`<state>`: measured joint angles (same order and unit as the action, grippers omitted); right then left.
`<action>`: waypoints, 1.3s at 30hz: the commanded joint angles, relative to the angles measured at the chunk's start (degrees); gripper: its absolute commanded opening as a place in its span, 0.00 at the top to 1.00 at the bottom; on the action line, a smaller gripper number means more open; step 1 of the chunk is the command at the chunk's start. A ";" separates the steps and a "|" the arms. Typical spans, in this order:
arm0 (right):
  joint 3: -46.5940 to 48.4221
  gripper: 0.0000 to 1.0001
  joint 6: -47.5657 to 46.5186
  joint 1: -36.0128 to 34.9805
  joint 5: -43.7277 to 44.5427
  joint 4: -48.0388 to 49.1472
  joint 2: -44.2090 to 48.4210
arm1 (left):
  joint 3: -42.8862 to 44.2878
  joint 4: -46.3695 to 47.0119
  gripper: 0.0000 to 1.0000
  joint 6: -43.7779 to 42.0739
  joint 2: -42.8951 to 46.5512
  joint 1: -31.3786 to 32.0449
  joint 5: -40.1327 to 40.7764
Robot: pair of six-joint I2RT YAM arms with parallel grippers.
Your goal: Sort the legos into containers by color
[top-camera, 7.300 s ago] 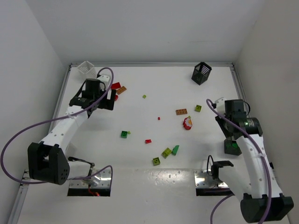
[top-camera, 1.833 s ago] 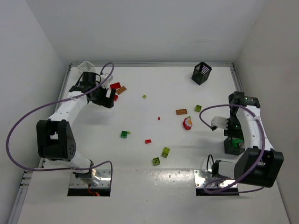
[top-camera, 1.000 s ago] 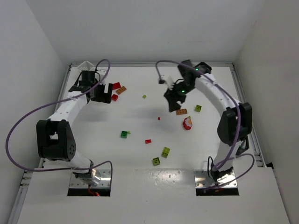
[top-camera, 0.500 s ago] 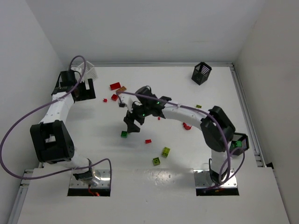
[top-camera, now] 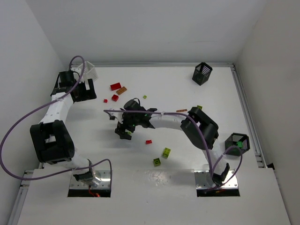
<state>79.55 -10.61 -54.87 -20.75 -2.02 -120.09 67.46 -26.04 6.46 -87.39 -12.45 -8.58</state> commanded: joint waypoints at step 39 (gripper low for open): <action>-9.23 0.88 -22.06 38.68 11.52 -49.46 41.42 | 3.55 -4.10 0.00 -16.13 -0.76 5.49 -12.95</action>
<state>72.77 -25.23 -20.64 -12.32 -36.71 -81.34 67.83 -29.61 -6.81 -88.25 -10.17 -17.87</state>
